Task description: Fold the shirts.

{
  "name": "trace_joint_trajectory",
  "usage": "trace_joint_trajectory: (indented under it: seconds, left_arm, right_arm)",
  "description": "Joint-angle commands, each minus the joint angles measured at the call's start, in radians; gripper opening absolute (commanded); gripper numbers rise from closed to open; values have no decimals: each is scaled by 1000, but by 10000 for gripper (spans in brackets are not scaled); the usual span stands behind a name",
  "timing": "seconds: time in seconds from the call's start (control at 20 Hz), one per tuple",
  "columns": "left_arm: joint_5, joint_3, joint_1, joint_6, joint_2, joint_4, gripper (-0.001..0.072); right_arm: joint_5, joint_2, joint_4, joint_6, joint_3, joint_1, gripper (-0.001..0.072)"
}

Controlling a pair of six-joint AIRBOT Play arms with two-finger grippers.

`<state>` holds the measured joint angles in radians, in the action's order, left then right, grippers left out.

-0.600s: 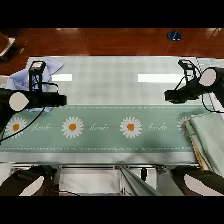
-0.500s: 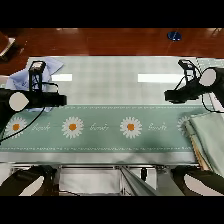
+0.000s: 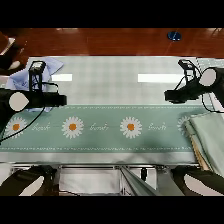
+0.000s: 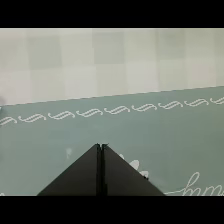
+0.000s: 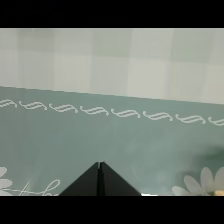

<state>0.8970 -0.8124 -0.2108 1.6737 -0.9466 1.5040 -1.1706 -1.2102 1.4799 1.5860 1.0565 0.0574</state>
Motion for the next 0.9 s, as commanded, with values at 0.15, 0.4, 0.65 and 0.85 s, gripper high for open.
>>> trace_joint_trajectory:
  seconds: [0.15,0.4,0.65,0.85]
  left_arm:
    - [-23,0,-1,0,-1,-1,21]
    - [-112,0,1,0,-1,0,21]
    - [-294,0,3,-1,-1,-22,254]
    - [-420,-30,96,-57,-18,198,509]
  right_arm:
    - [21,0,-1,0,0,0,20]
    - [30,0,0,0,0,0,20]
    - [28,0,0,0,0,0,427]
    - [2,0,0,-4,0,0,408]
